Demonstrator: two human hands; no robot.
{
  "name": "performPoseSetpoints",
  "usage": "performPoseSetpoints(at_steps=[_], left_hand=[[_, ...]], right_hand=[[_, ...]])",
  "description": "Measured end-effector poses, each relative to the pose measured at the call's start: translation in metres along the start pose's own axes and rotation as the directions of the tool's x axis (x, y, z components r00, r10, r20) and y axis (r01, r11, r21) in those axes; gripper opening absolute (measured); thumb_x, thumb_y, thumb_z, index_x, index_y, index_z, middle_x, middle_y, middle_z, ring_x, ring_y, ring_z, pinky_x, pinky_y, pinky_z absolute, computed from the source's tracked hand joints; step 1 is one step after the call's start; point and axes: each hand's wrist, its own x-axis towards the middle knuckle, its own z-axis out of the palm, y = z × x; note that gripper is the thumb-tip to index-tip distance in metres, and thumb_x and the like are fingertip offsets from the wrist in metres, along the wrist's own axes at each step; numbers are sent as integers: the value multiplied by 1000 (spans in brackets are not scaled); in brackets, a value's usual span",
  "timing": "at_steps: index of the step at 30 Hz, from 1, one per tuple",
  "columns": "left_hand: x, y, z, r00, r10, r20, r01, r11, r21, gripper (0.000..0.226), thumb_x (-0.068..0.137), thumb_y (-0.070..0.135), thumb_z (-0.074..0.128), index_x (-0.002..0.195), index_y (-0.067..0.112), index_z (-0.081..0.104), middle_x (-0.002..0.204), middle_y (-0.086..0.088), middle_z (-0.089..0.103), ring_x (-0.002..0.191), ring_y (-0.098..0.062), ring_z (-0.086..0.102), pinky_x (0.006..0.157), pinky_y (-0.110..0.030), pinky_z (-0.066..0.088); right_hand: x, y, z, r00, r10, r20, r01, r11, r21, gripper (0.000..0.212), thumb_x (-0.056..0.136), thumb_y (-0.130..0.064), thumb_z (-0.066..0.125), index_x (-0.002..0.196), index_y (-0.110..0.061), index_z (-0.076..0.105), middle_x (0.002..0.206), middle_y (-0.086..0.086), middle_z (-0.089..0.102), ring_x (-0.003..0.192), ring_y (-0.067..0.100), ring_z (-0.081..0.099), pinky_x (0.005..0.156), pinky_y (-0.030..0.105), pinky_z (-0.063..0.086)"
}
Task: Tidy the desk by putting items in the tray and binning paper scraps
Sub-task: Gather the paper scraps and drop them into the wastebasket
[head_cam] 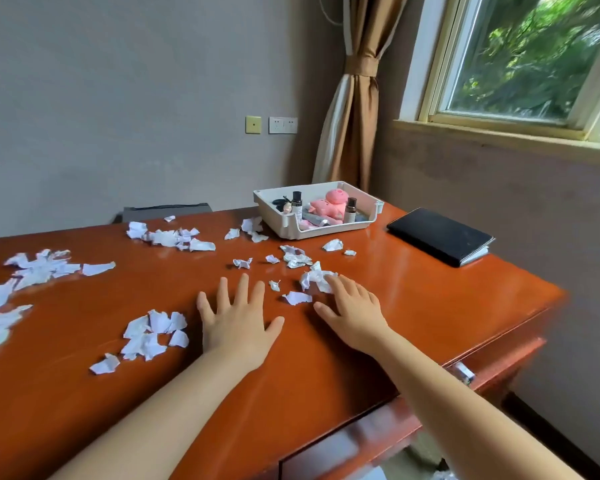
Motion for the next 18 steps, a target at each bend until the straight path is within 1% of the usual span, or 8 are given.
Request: performPoseSetpoints(at_steps=[4, 7, 9, 12, 13, 15, 18], left_hand=[[6, -8, 9, 998, -58, 20, 60, 990, -124, 73, 90, 66, 22, 150, 31, -1, 161, 0, -3, 148, -29, -3, 115, -58, 5], [19, -7, 12, 999, -46, 12, 48, 978, -204, 74, 90, 66, 23, 150, 32, -4, 161, 2, -3, 148, -27, -2, 115, -56, 7], [31, -6, 13, 1000, -18, -17, 13, 972, -234, 74, 90, 66, 24, 150, 33, -4, 161, 2, -3, 148, -26, -3, 115, -56, 8], [54, -3, 17, 999, 16, -51, -29, 965, -261, 74, 89, 67, 27, 150, 36, 0, 161, 2, -1, 148, -25, -3, 116, -56, 7], [61, -2, 18, 998, 19, -54, -33, 964, -262, 75, 88, 69, 27, 149, 36, 1, 161, 2, 0, 148, -26, -3, 116, -56, 7], [76, 0, 19, 998, 13, -55, -27, 964, -265, 78, 85, 72, 28, 150, 36, 2, 161, 1, -1, 148, -27, -4, 115, -57, 5], [95, 1, 20, 999, -11, -43, -1, 963, -271, 83, 83, 75, 30, 150, 34, 1, 161, -1, -3, 148, -28, -7, 115, -57, 2]], right_hand=[[20, -9, 10, 1000, 4, -20, -4, 1000, -11, 65, 94, -57, 31, 150, -29, 10, 160, 7, 9, 147, 29, 7, 118, 45, 11], [33, -9, 11, 1000, -18, -25, 18, 1000, -11, 62, 96, -54, 29, 150, -30, 11, 160, 4, 9, 148, 26, 7, 118, 43, 10], [41, -8, 11, 998, -50, -27, 49, 999, -17, 57, 97, -52, 28, 148, -31, 17, 160, 1, 13, 148, 25, 8, 118, 43, 11], [55, -5, 13, 996, -72, -48, 71, 997, -18, 50, 96, -52, 30, 142, -31, 33, 157, -2, 21, 146, 22, 12, 117, 41, 12], [60, -4, 13, 996, -62, -68, 61, 998, -19, 51, 96, -53, 30, 141, -30, 35, 157, -2, 21, 147, 21, 11, 117, 41, 11], [71, -1, 13, 992, -17, -125, 17, 1000, -2, 54, 94, -55, 31, 143, -31, 32, 158, 0, 17, 148, 21, 6, 118, 43, 6], [89, 7, 9, 980, 96, -174, -91, 995, 37, 61, 91, -59, 32, 144, -30, 28, 159, 4, 11, 148, 25, 0, 117, 47, 3]])
